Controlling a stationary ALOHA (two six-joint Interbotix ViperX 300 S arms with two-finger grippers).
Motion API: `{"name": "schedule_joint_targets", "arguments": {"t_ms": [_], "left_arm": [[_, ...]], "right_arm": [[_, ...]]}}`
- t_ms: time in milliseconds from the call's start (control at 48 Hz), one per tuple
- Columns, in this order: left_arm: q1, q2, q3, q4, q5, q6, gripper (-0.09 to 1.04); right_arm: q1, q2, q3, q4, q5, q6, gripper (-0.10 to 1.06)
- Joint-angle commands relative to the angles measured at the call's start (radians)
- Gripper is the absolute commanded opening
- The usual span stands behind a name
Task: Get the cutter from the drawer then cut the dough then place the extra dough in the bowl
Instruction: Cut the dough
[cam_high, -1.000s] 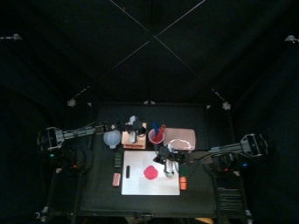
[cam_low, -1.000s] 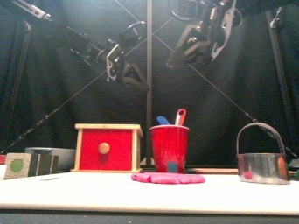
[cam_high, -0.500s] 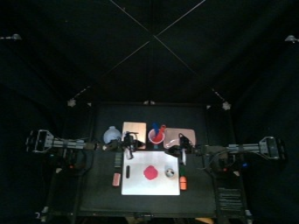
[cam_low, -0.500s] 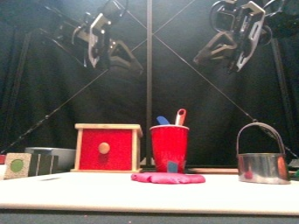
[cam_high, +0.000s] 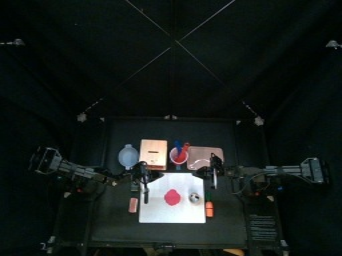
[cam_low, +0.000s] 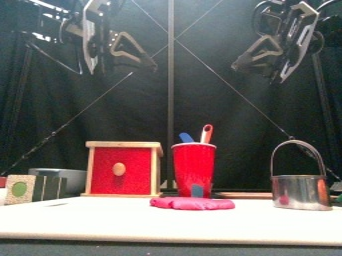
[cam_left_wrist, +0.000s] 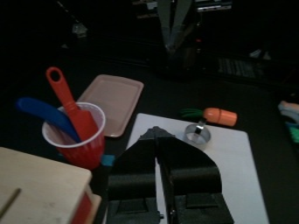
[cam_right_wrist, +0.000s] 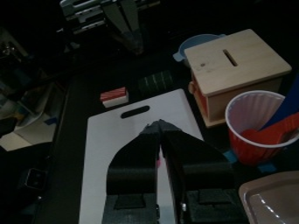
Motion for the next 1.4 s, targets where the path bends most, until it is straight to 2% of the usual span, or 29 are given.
{"name": "schedule_joint_targets", "arguments": {"t_ms": [21, 62, 167, 250, 333, 458, 542, 583, 771, 875, 938, 979, 1188, 1396], "left_arm": [[-0.003, -0.005, 0.02, 0.207, -0.055, -0.196, 0.29], [-0.002, -0.003, 0.038, 0.322, -0.083, -0.31, 0.29], [0.003, -0.002, 0.071, 0.531, -0.106, -0.505, 0.29], [0.029, 0.0, 0.091, 0.653, -0.106, -0.617, 0.29], [0.049, 0.0, 0.101, 0.727, -0.101, -0.686, 0.29], [0.064, 0.0, 0.103, 0.767, -0.08, -0.692, 0.29], [0.074, 0.0, 0.103, 0.788, -0.064, -0.686, 0.29], [0.08, 0.0, 0.103, 0.801, -0.061, -0.683, 0.29], [0.098, -0.002, 0.104, 0.821, -0.058, -0.676, 0.29], [0.107, 0.0, 0.109, 0.822, -0.051, -0.675, 0.29], [0.11, 0.0, 0.112, 0.822, -0.048, -0.675, 0.29], [0.114, 0.0, 0.114, 0.822, -0.048, -0.675, 0.29], [0.13, 0.0, 0.126, 0.827, -0.046, -0.673, 0.29], [0.15, 0.0, 0.137, 0.839, -0.046, -0.673, 0.29]], "right_arm": [[-0.003, -0.008, -0.011, 0.011, -0.009, 0.0, 0.16], [-0.002, -0.008, -0.011, 0.015, -0.009, 0.0, 0.16], [0.005, -0.008, -0.017, 0.023, -0.009, 0.0, 0.16], [0.02, -0.008, -0.015, 0.023, -0.002, 0.002, 0.16], [0.049, -0.008, -0.014, 0.015, 0.017, -0.005, 0.17], [0.092, -0.014, -0.026, 0.025, 0.081, 0.003, 0.2], [0.121, -0.015, -0.04, 0.025, 0.14, 0.002, 0.27], [0.135, -0.017, -0.051, 0.026, 0.181, 0.003, 0.33], [0.196, -0.005, -0.129, 0.048, 0.511, 0.002, 0.74], [0.227, 0.005, -0.181, 0.051, 0.684, 0.0, 0.87], [0.239, 0.011, -0.209, 0.061, 0.759, 0.005, 0.88], [0.249, 0.017, -0.227, 0.091, 0.796, 0.002, 0.87], [0.287, 0.084, -0.25, 0.222, 0.824, 0.002, 0.79], [0.319, 0.206, -0.275, 0.259, 0.854, -0.002, 0.71]]}}
